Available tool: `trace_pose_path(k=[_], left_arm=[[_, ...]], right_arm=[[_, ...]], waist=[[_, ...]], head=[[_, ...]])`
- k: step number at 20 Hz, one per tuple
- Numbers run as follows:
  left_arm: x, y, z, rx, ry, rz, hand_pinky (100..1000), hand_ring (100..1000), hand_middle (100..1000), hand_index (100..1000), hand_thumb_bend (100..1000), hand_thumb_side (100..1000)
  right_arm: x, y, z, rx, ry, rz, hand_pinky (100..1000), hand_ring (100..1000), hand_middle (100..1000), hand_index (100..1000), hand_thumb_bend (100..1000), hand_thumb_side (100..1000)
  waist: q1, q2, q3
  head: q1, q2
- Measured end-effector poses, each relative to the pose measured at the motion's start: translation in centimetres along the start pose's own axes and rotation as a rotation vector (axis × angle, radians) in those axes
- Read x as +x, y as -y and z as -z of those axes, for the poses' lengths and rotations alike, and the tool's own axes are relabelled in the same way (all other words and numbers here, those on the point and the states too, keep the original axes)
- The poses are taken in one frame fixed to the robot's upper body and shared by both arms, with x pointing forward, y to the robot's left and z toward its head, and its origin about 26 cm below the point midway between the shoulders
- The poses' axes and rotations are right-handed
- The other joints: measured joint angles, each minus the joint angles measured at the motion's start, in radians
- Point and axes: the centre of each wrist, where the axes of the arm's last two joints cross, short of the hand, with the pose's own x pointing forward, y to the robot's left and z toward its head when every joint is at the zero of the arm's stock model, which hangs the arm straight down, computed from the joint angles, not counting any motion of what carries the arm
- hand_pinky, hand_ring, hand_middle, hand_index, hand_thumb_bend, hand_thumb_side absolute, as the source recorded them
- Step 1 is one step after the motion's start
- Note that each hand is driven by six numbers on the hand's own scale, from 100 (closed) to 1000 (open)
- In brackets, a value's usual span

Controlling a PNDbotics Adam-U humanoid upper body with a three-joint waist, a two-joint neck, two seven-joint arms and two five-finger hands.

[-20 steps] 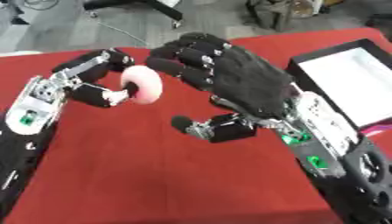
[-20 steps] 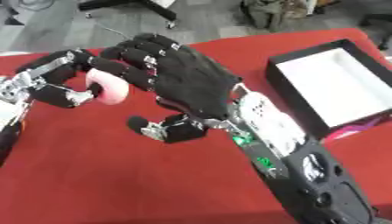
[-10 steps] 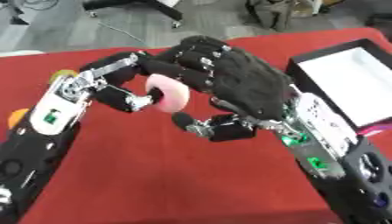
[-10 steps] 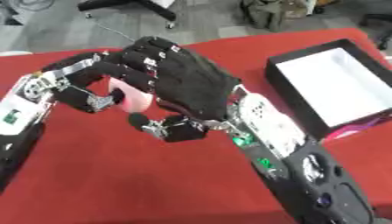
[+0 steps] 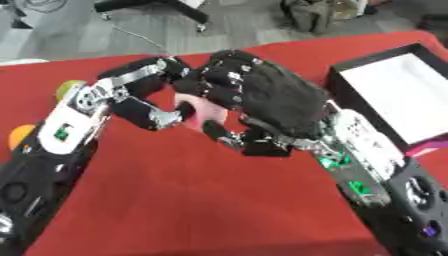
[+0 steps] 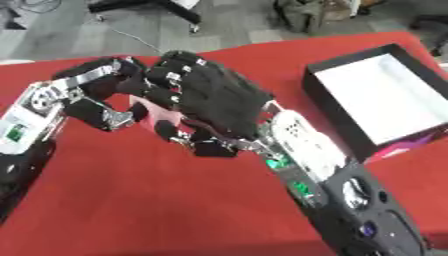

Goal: Pick up the objects with one hand, pass them to the other hand, and then place them into the box on the other side of the table.

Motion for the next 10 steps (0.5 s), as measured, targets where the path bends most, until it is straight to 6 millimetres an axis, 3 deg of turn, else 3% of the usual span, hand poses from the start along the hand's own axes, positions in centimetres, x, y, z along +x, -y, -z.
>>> trace_pose_path(k=[7,10], left_arm=[[0.66,-0.09,0.26,-0.009,0.026,-0.006,602,422,401,591,100,209],[0.88,-0.12,0.35,-0.013,0.034,-0.008,603,422,401,591,100,210]], right_arm=[[-0.05,-0.34,-0.09,0.019,-0.018,-0.002,803,734,747,887,127,100],[-0.01,-0.37,-0.06,0.021,-0.022,-0.006,760,688,699,837,112,100]], waist=[[0.0,0.0,0.0],[0.0,0.0,0.0]], head=[[0.0,0.0],[0.0,0.0]])
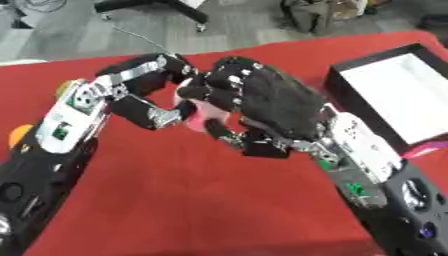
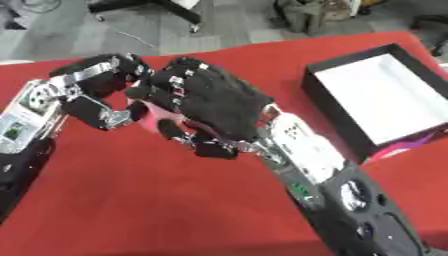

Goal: Pick up the objects with one hand, pass them to the other hand, and then place them into the box on the other side of the table.

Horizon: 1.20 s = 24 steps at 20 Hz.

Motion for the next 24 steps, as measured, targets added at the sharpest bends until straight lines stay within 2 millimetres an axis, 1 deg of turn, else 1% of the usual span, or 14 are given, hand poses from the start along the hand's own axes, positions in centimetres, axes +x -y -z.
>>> trace_pose_path(k=[7,9,10,12,14,17,18,20,24], left_arm=[[0.2,0.1,0.2,-0.013,0.013,-0.014,605,424,404,594,100,209],[0.3,0.1,0.3,-0.014,0.018,-0.018,606,426,405,596,100,208],[0.3,0.1,0.3,-0.014,0.02,-0.019,606,427,407,598,100,206],[0.4,0.1,0.3,-0.014,0.025,-0.02,608,429,408,600,100,205],[0.5,0.1,0.4,-0.014,0.03,-0.021,608,430,410,601,100,206],[0.5,0.0,0.3,-0.014,0.031,-0.021,610,434,414,606,100,221],[0.6,0.0,0.3,-0.012,0.032,-0.021,610,434,414,606,100,221],[0.7,-0.1,0.3,-0.009,0.039,-0.019,618,449,432,627,100,263],[1.3,-0.5,0.2,0.005,0.059,-0.007,628,466,455,650,100,346]], right_arm=[[0.0,0.3,0.4,-0.039,-0.02,-0.024,583,500,477,556,100,100],[0.0,0.3,0.4,-0.053,-0.03,-0.03,533,452,425,498,100,100],[0.0,0.3,0.4,-0.061,-0.037,-0.031,487,398,354,444,100,100],[0.0,0.3,0.4,-0.082,-0.056,-0.028,431,344,271,394,100,100],[-0.1,0.0,0.4,-0.096,-0.077,-0.023,398,309,232,347,100,100],[-0.1,-0.3,0.3,-0.112,-0.098,-0.02,356,274,192,304,100,100],[-0.1,-0.3,0.3,-0.116,-0.104,-0.02,356,274,192,304,100,100],[-0.2,-0.5,0.3,-0.118,-0.116,-0.018,340,261,173,286,100,100],[-0.3,-1.0,0.1,-0.118,-0.136,-0.014,347,263,175,280,100,100]], waist=[[0.0,0.0,0.001],[0.0,0.0,0.001],[0.0,0.0,0.001],[0.0,0.0,0.001],[0.0,0.0,0.001],[0.0,0.0,0.001],[0.0,0.0,0.001],[-0.001,0.0,0.001],[-0.001,0.0,0.002]], head=[[-0.001,0.0],[-0.001,0.0],[-0.001,0.0],[-0.001,0.0],[-0.001,0.0],[-0.001,0.0],[-0.001,0.0],[-0.001,0.0],[-0.002,0.0]])
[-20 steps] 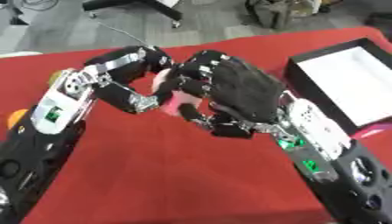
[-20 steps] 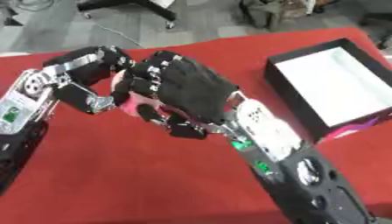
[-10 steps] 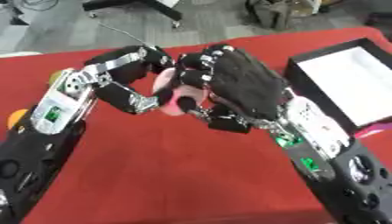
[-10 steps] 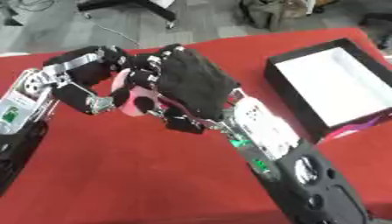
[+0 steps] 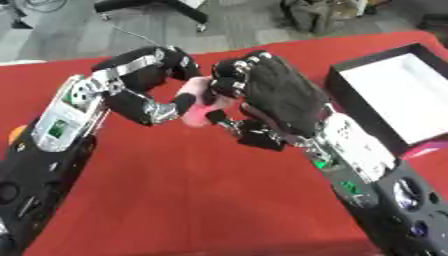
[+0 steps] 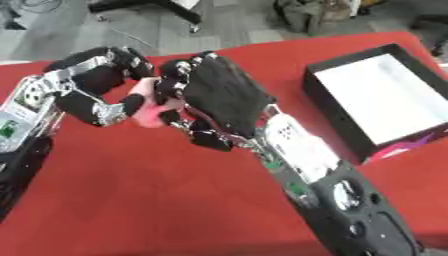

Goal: Pick up the objects with one hand, pass them to the other hand, and then place them into the box on the other side of the table.

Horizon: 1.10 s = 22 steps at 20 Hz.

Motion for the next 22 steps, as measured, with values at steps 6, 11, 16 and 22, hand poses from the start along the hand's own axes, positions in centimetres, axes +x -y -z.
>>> trace_pose_path(k=[6,11,16,22], left_arm=[[0.5,-0.1,0.4,0.01,0.038,-0.004,637,478,470,667,149,448],[0.6,0.1,0.7,0.006,0.055,-0.021,642,484,478,675,174,497],[0.6,-0.2,0.1,0.028,0.053,-0.019,642,489,485,683,158,504],[0.6,-0.8,-1.7,0.084,0.029,-0.009,643,491,488,686,152,495]], right_arm=[[-0.1,-0.4,-0.1,0.004,-0.012,0.004,346,254,169,258,100,100],[-0.3,-0.4,-0.2,-0.014,-0.029,0.0,346,248,164,254,100,100],[-0.7,-0.4,-0.5,-0.033,-0.062,-0.021,350,245,161,252,100,100],[-1.2,-0.1,-0.9,-0.056,-0.099,-0.054,356,245,161,251,100,100]], waist=[[-0.001,0.0,0.0],[-0.002,0.0,0.0],[-0.001,0.0,-0.002],[0.0,0.0,-0.006]], head=[[0.0,0.0],[0.0,0.0],[0.0,0.0],[-0.008,0.0]])
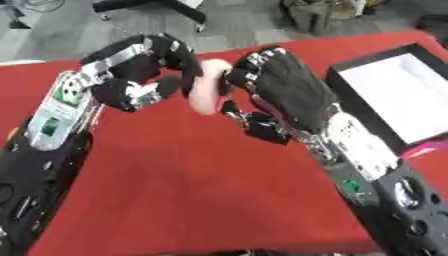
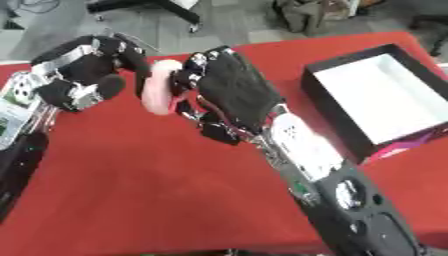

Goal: Pick up the objects with one hand, pass them to the other hand, and then place them into the box on the other side of the table.

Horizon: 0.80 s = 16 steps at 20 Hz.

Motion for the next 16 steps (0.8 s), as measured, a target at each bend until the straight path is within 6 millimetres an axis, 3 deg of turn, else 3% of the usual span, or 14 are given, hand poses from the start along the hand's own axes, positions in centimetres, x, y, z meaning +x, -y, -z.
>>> trace_pose_path(k=[16], left_arm=[[0.6,-1.7,-6.2,0.193,-0.058,0.025,640,492,489,688,140,476]], right_arm=[[-3.9,2.1,-2.2,-0.021,-0.157,-0.177,378,238,161,248,100,100]], waist=[[0.001,0.0,0.0]], head=[[-0.025,0.0]])
